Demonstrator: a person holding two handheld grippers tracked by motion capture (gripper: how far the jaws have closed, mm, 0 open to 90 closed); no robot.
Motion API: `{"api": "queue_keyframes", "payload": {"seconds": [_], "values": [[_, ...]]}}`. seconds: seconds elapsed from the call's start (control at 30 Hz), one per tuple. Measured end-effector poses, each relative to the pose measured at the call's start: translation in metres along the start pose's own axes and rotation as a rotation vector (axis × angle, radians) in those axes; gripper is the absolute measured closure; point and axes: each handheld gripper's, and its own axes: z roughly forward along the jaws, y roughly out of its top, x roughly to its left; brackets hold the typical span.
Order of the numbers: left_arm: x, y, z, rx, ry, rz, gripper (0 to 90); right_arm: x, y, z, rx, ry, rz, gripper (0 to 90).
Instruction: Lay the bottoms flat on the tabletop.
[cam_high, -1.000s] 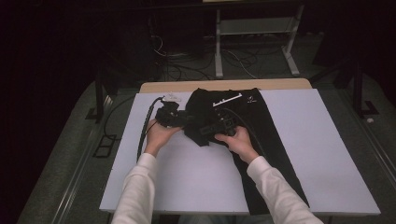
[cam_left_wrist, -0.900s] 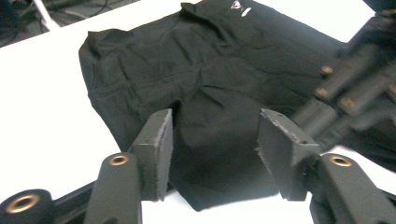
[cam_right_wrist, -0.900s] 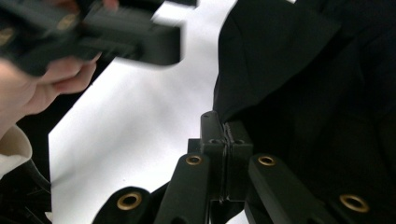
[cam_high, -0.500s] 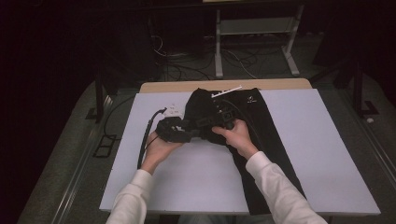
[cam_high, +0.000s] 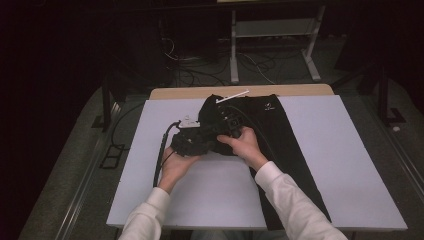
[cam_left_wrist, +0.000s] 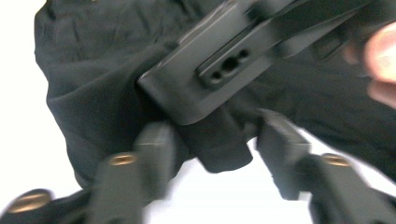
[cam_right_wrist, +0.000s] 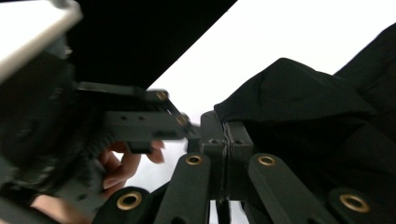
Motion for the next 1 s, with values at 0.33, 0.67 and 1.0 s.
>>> {"api": "queue_keyframes", "payload": {"seconds": [0.33, 0.67, 1.0], "values": [[0.003, 0.003, -0.019, 0.054, -0.09, 0.005, 87.7, 0.003, -0.001, -0.011, -0.031, 0.024, -0.002, 75.2], [0.008, -0.025, -0.057, 0.109, -0.176, -0.027, 87.7, 0.001, -0.031, -0.027, -0.056, -0.014, 0.003, 56.5], [0.026, -0.075, -0.081, 0.165, -0.207, -0.095, 87.7, 0.003, -0.065, -0.021, 0.036, 0.023, 0.002, 50.6]]}}
